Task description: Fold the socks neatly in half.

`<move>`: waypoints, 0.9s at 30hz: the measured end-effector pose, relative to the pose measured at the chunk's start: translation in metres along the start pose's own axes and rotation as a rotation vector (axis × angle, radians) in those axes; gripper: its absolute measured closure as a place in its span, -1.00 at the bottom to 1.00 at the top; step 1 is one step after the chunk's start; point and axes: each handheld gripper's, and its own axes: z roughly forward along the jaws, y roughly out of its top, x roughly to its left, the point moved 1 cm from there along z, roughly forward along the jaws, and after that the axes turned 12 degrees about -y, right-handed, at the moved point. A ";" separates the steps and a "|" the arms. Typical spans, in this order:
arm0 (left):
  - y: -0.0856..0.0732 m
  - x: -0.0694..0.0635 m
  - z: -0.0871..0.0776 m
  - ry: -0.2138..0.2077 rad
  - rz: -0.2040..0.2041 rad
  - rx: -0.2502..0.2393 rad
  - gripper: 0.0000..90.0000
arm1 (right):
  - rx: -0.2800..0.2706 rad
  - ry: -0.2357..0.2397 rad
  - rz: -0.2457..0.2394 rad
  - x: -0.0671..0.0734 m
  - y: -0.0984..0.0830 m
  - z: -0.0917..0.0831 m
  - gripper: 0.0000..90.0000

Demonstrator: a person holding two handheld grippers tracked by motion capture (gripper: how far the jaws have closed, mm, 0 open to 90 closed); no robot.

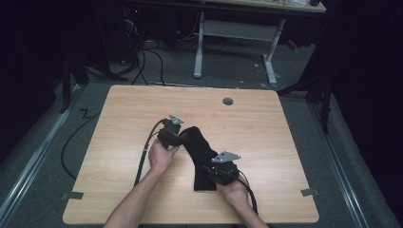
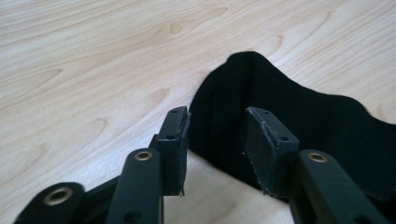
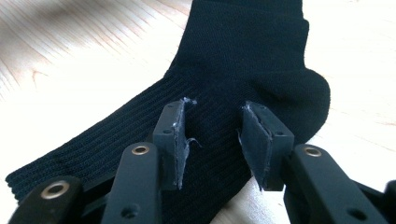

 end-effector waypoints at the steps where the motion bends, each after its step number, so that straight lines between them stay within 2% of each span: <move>1: 0.001 0.001 0.002 -0.003 0.004 0.005 0.34 | 0.001 0.000 0.000 0.000 0.000 0.000 0.33; 4: 0.001 0.003 0.006 -0.010 -0.002 -0.010 0.40 | -0.002 -0.003 0.002 0.000 0.000 0.000 0.34; 7: 0.001 0.005 0.015 -0.022 -0.017 0.013 0.43 | -0.003 -0.006 0.003 0.001 -0.001 0.000 0.34; 11: 0.001 0.006 0.019 -0.036 -0.055 -0.009 0.51 | -0.002 -0.007 0.003 0.001 0.000 0.000 0.34; 13: 0.001 0.003 0.023 -0.029 -0.025 0.013 0.63 | -0.009 -0.014 0.008 0.001 -0.001 0.000 0.34; 15: 0.001 0.004 0.025 -0.026 -0.015 0.023 0.80 | -0.012 -0.019 0.012 0.002 -0.002 -0.001 0.34; 16: 0.001 0.005 0.025 -0.032 -0.015 0.024 0.89 | -0.013 -0.018 0.012 0.002 -0.002 -0.001 0.34; 19: 0.003 0.007 0.023 -0.043 -0.017 0.027 0.94 | -0.014 -0.018 0.010 0.002 -0.002 -0.001 0.34; 21: 0.005 0.006 0.022 -0.043 -0.014 0.025 0.95 | -0.016 -0.019 0.010 0.002 -0.002 -0.001 0.34; 22: 0.008 0.007 0.017 -0.044 -0.008 0.007 0.95 | -0.016 -0.020 0.011 0.002 -0.003 -0.001 0.34; 27: 0.010 0.012 0.009 -0.052 -0.032 -0.011 0.95 | -0.017 -0.019 0.010 0.002 -0.003 -0.001 0.34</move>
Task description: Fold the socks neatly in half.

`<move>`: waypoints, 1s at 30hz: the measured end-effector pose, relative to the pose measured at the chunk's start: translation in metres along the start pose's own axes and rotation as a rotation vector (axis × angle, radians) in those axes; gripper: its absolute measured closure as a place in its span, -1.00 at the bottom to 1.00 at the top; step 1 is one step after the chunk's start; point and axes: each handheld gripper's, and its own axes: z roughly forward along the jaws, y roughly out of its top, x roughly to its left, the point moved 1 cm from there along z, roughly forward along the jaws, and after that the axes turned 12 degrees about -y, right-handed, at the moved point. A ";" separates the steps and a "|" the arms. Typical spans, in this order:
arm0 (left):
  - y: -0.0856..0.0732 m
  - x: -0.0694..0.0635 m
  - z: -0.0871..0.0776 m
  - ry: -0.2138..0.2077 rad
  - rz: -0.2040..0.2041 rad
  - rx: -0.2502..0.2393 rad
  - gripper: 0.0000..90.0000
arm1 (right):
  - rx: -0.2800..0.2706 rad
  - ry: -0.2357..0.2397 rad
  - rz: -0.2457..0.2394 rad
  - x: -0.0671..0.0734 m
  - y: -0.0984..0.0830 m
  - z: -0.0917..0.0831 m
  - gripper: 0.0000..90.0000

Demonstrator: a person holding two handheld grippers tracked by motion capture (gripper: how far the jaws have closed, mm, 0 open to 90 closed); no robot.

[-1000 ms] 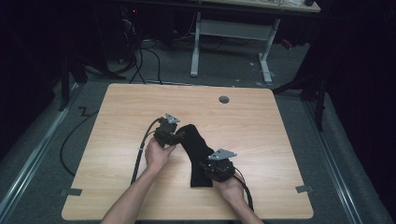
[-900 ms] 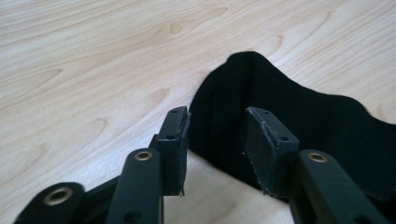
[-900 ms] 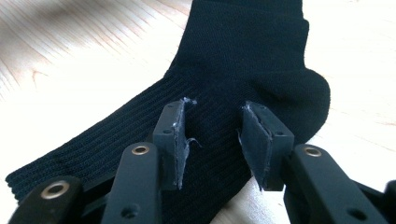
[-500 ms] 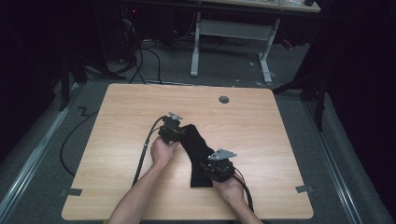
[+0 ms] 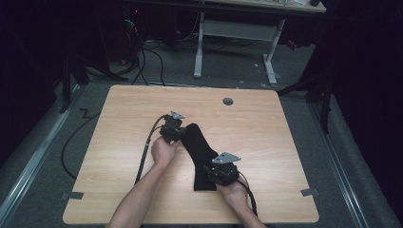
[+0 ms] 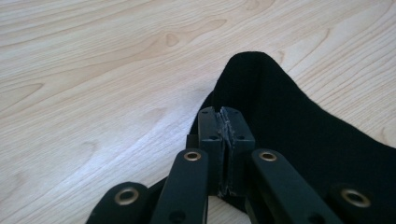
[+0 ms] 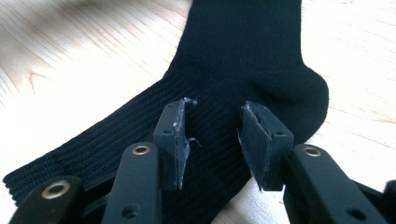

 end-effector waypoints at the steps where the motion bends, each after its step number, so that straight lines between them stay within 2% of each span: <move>1: -0.001 0.002 0.000 -0.001 -0.001 0.015 0.95 | 0.000 -0.002 0.000 0.000 0.000 0.000 0.34; 4: -0.004 0.007 0.005 -0.001 -0.027 0.044 0.87 | 0.000 -0.001 -0.001 0.000 0.000 0.000 0.34; 7: -0.007 0.008 0.012 -0.008 -0.050 0.054 0.48 | -0.001 -0.003 0.000 0.000 0.000 0.000 0.34; 10: -0.006 0.006 0.013 0.002 -0.042 0.048 0.25 | 0.001 -0.002 -0.001 0.000 0.000 0.000 0.34; 15: -0.008 0.008 0.014 -0.001 -0.064 0.061 0.12 | 0.001 -0.002 -0.001 0.000 0.000 0.000 0.34; 19: -0.008 0.010 0.015 -0.002 -0.085 0.053 0.08 | 0.001 0.000 -0.002 0.000 0.000 0.000 0.34; 21: -0.008 0.010 0.016 0.013 -0.072 0.054 0.12 | 0.000 -0.001 -0.001 0.000 0.000 0.000 0.34; 24: -0.008 0.010 0.016 0.032 -0.053 0.059 0.27 | 0.000 0.000 -0.002 0.000 0.000 0.000 0.34; 25: -0.009 0.008 0.015 0.023 -0.032 0.070 0.35 | 0.000 0.000 -0.003 0.000 0.000 0.000 0.34; 27: -0.009 0.007 0.015 0.017 -0.019 0.076 0.46 | 0.002 -0.001 -0.004 0.000 0.000 0.000 0.34; 30: -0.008 0.007 0.016 -0.007 -0.021 0.073 0.62 | 0.003 0.000 -0.007 0.000 0.000 0.000 0.34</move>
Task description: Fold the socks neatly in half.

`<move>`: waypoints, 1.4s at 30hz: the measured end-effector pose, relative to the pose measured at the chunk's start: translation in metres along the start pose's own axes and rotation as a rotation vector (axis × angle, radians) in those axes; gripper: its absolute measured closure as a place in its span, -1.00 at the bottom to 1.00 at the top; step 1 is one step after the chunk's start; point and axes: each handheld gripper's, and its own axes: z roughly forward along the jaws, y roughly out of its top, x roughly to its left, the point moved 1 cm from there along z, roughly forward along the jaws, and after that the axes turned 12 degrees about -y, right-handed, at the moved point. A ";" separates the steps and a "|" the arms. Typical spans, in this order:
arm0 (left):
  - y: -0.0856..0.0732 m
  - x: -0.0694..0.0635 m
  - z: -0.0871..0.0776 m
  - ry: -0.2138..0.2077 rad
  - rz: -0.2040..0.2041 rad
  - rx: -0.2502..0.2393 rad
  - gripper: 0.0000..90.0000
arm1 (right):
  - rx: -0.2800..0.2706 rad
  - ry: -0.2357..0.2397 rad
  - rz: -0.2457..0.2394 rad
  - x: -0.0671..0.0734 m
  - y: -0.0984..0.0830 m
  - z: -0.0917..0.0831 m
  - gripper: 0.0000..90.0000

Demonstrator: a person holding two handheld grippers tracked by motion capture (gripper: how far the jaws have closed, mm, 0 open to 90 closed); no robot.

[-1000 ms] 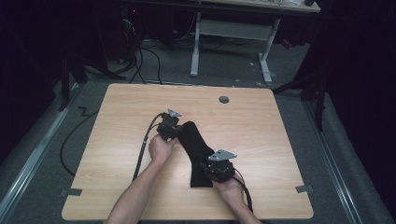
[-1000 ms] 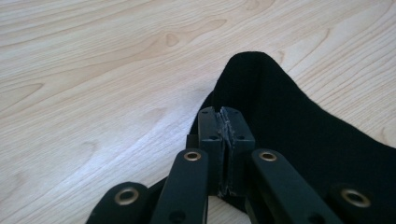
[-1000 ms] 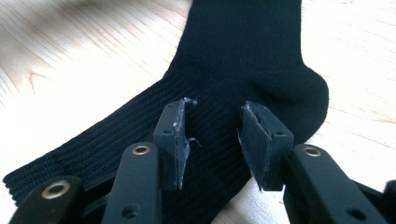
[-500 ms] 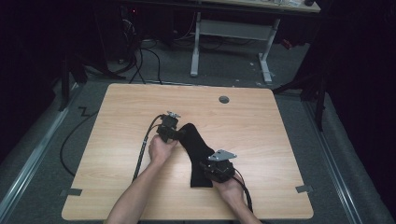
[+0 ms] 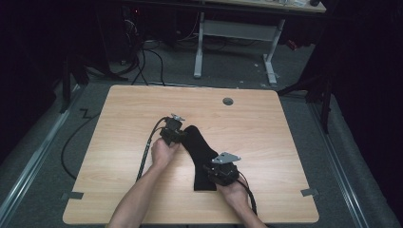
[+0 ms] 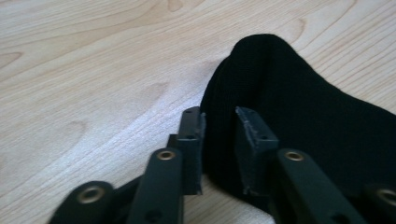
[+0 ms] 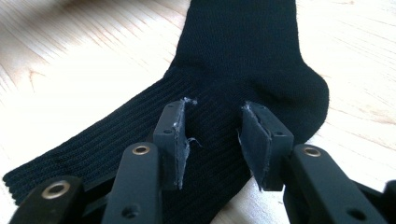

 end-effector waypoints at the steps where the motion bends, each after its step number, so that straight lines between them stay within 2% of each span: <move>1: 0.000 0.000 0.000 0.000 0.000 0.000 0.68 | 0.000 0.000 0.000 0.000 0.000 0.000 0.34; 3: 0.000 0.001 0.000 -0.019 -0.015 -0.004 0.78 | -0.001 0.000 -0.001 0.000 0.000 0.000 0.34; 9: 0.001 -0.001 -0.004 -0.018 -0.007 -0.020 0.85 | -0.001 0.000 0.000 0.000 0.000 0.000 0.34; 13: 0.004 -0.005 -0.010 -0.025 0.021 -0.047 0.86 | 0.000 -0.001 0.001 0.000 0.000 0.000 0.34; 17: 0.004 -0.011 -0.017 -0.035 0.047 -0.051 0.87 | 0.000 -0.004 0.003 0.001 0.000 0.000 0.34; 23: 0.005 -0.022 -0.029 -0.063 0.095 -0.081 0.86 | 0.002 -0.004 0.003 0.001 0.000 0.000 0.34; 25: 0.004 -0.027 -0.031 -0.073 0.125 -0.084 0.86 | 0.002 -0.006 0.004 0.001 0.000 0.000 0.34; 27: 0.002 -0.033 -0.033 -0.085 0.147 -0.082 0.85 | 0.001 -0.005 0.003 0.001 0.000 0.000 0.34; 35: -0.011 -0.049 -0.035 -0.141 0.180 -0.086 0.85 | 0.003 -0.009 0.004 0.001 0.000 0.000 0.34; 36: -0.016 -0.055 -0.034 -0.155 0.196 -0.079 0.84 | 0.005 -0.009 0.006 0.001 0.000 0.000 0.34; 39: -0.021 -0.060 -0.029 -0.157 0.217 -0.054 0.84 | 0.003 -0.008 0.008 0.001 0.000 0.000 0.34; 41: -0.024 -0.061 -0.027 -0.159 0.217 -0.050 0.82 | 0.003 -0.007 0.008 0.001 0.000 0.000 0.34; 42: -0.028 -0.063 -0.023 -0.168 0.224 -0.033 0.80 | 0.004 -0.007 0.008 0.001 0.000 0.000 0.34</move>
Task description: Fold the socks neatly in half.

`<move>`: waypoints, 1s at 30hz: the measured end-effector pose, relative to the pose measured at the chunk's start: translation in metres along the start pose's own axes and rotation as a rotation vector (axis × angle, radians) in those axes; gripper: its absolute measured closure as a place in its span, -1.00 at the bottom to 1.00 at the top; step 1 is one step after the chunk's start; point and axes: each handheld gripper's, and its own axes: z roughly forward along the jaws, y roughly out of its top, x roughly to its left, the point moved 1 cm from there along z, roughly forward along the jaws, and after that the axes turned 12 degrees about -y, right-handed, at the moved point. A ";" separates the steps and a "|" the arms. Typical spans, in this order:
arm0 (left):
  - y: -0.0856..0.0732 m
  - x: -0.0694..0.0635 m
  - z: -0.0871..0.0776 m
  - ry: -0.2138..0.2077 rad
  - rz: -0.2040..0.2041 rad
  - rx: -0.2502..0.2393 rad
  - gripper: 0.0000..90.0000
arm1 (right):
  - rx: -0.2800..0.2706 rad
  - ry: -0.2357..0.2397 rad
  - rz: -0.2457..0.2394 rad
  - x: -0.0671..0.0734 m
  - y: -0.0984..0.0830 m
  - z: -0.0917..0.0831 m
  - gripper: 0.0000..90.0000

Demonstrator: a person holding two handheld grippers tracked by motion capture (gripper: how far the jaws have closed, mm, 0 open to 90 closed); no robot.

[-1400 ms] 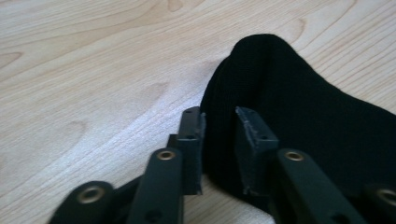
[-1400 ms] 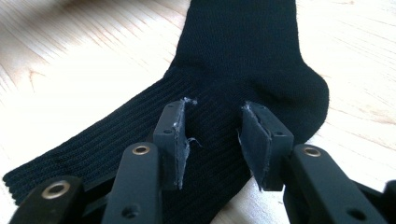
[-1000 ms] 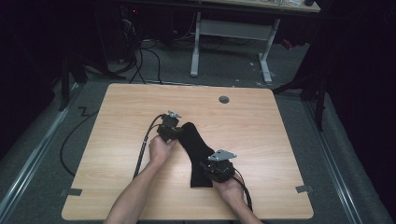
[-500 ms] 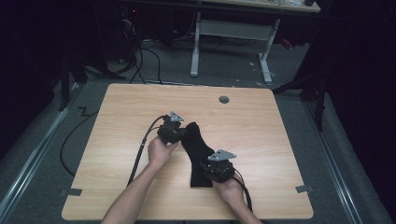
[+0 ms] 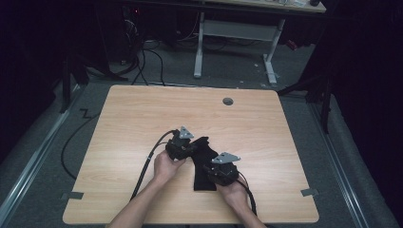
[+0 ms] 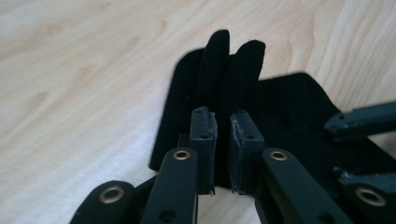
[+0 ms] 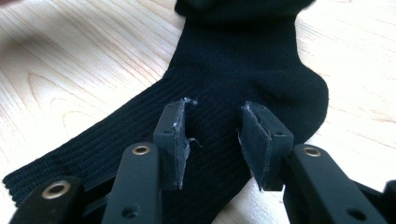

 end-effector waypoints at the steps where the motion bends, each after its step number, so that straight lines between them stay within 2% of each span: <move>1: -0.002 -0.001 0.002 0.000 0.006 0.010 0.80 | 0.000 0.000 0.001 0.000 0.000 0.000 0.34; 3: -0.005 -0.003 0.005 -0.002 0.010 0.029 0.74 | 0.000 -0.001 0.002 0.000 0.000 0.000 0.34; 7: -0.008 -0.005 0.007 -0.017 -0.001 0.024 0.53 | 0.000 -0.001 0.002 0.000 0.000 0.000 0.34; 10: -0.008 -0.007 0.005 -0.022 0.005 0.004 0.37 | -0.001 -0.001 0.002 0.000 0.000 0.000 0.34; 11: -0.008 -0.009 0.001 -0.025 0.010 -0.022 0.33 | -0.001 0.000 0.001 0.000 0.000 0.000 0.34; 16: -0.004 -0.010 -0.009 -0.038 -0.001 -0.070 0.29 | -0.001 0.000 0.000 0.000 0.000 0.000 0.34; 23: -0.003 -0.002 0.000 -0.005 -0.052 -0.066 0.31 | -0.002 0.001 0.000 0.000 0.000 0.000 0.34; 26: -0.002 0.000 0.003 -0.013 -0.073 -0.076 0.35 | -0.002 0.002 0.000 0.000 0.000 0.000 0.34; 30: -0.004 0.005 0.007 -0.053 -0.071 -0.069 0.85 | -0.003 0.000 0.005 0.000 0.000 0.000 0.34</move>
